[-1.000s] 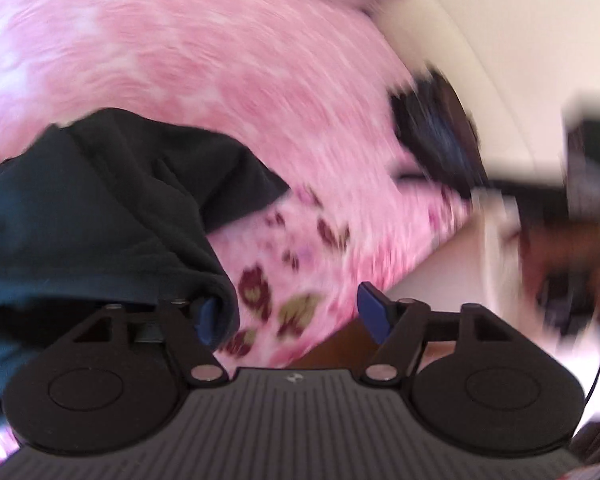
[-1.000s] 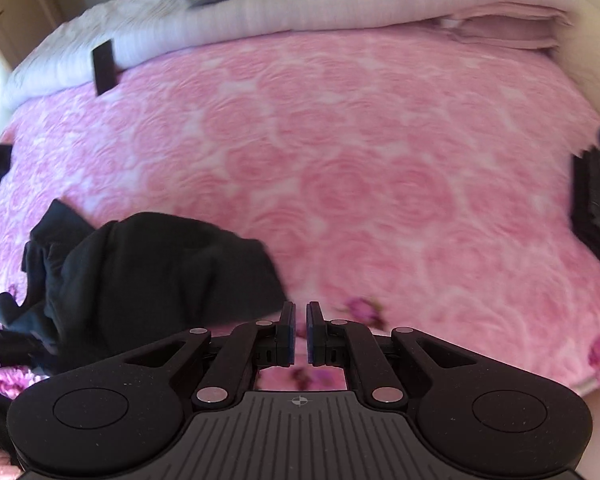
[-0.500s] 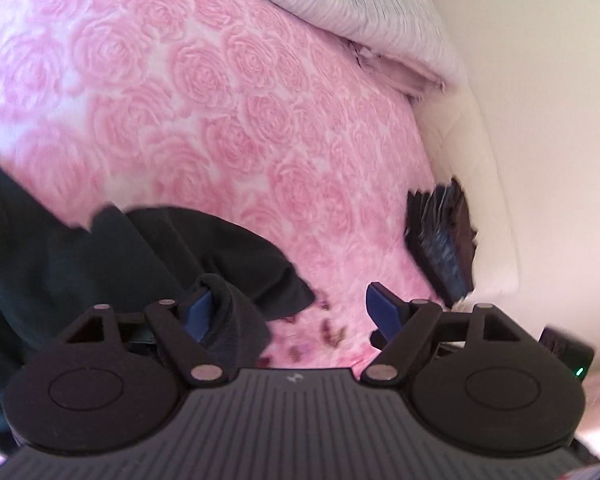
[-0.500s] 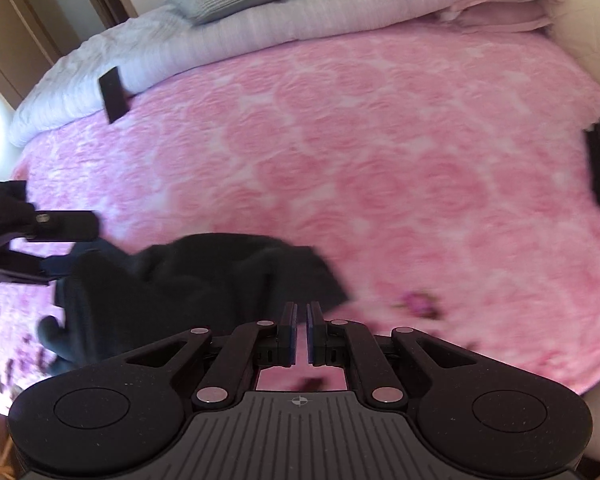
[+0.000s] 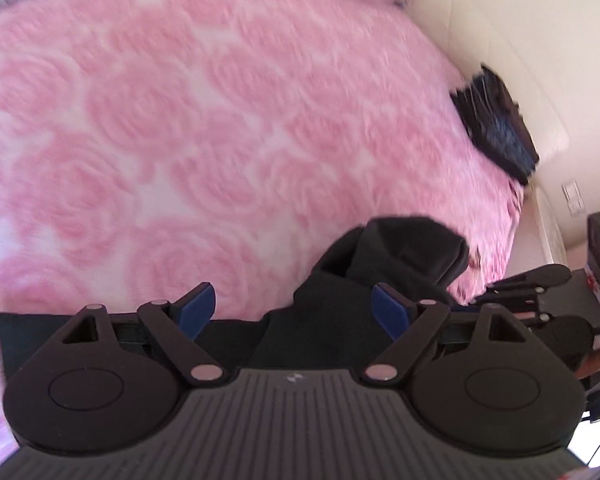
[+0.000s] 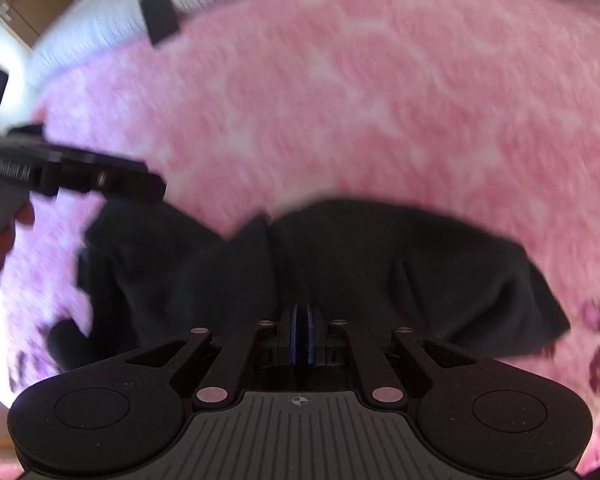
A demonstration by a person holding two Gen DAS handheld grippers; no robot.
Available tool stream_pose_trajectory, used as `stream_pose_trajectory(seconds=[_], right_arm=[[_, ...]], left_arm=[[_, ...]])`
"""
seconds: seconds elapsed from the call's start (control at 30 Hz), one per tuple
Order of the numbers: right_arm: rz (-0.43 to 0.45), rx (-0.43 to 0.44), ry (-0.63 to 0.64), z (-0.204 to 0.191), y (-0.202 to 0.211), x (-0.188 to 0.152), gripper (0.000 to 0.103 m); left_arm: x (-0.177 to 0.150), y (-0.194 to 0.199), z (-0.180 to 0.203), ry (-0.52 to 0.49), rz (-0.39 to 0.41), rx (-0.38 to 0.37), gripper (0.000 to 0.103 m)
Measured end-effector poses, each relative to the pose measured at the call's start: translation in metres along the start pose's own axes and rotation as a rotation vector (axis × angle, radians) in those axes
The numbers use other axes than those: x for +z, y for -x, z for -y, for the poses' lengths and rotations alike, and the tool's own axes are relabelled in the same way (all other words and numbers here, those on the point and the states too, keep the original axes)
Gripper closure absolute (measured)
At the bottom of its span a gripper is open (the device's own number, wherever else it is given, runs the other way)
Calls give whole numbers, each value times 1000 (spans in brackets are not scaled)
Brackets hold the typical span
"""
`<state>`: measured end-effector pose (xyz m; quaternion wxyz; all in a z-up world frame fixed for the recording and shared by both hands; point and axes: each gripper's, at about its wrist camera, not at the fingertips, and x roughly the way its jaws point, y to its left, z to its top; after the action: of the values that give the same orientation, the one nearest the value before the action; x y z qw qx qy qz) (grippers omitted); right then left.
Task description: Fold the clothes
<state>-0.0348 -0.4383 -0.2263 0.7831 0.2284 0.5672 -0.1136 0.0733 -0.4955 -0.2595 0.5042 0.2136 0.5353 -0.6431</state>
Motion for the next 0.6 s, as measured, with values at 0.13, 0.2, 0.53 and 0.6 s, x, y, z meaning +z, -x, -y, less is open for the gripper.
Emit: stream_pose_trajectory(seconds=[0.13, 0.2, 0.53, 0.6], right_arm=[[-127, -118, -57, 38, 0, -46, 98], [-154, -168, -132, 65, 10, -71, 98], [103, -187, -392, 137, 75, -80, 98], [114, -124, -451, 144, 77, -69, 98]], left_arm=[[-2, -46, 23, -60, -126, -70, 23], [-7, -57, 51, -101, -163, -119, 22], [-45, -50, 171, -339, -266, -267, 21], [-37, -41, 164, -335, -257, -273, 24]])
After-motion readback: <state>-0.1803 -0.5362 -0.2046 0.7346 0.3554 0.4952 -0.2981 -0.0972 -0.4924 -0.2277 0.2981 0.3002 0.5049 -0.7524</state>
